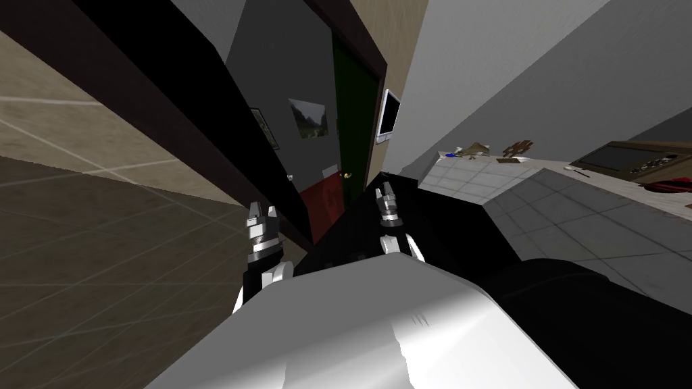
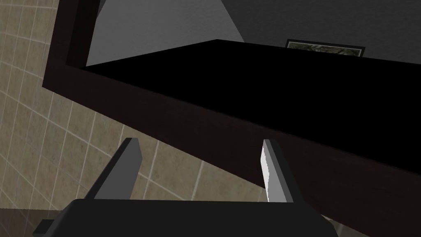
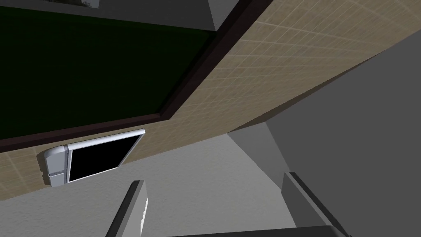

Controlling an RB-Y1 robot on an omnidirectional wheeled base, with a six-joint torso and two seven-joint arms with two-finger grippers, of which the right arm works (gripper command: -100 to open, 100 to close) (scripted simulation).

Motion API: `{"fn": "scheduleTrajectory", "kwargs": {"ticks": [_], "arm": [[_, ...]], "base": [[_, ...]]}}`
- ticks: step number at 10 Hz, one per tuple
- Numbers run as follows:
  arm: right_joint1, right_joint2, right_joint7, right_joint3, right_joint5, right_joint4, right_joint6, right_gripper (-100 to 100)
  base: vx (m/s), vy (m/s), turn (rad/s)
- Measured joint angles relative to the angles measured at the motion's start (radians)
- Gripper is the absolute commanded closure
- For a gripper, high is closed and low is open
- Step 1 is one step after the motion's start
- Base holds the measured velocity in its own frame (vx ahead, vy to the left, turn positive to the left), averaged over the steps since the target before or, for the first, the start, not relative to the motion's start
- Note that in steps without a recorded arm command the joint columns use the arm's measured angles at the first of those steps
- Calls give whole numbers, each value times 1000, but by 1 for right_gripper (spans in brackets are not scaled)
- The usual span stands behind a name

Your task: Push the door open

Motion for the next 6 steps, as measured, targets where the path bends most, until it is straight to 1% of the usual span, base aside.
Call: {"fn": "scheduleTrajectory", "kwargs": {"ticks": [2, 4, 6], "arm": [[-13, -11, -10, 4, 8, 48, -18, -100], [-33, -16, -17, 7, 16, 90, -28, -100], [-51, -27, -27, 5, 21, 128, -37, -100]], "base": [[108, -63, 38], [79, -32, 31], [77, -54, 39]]}}
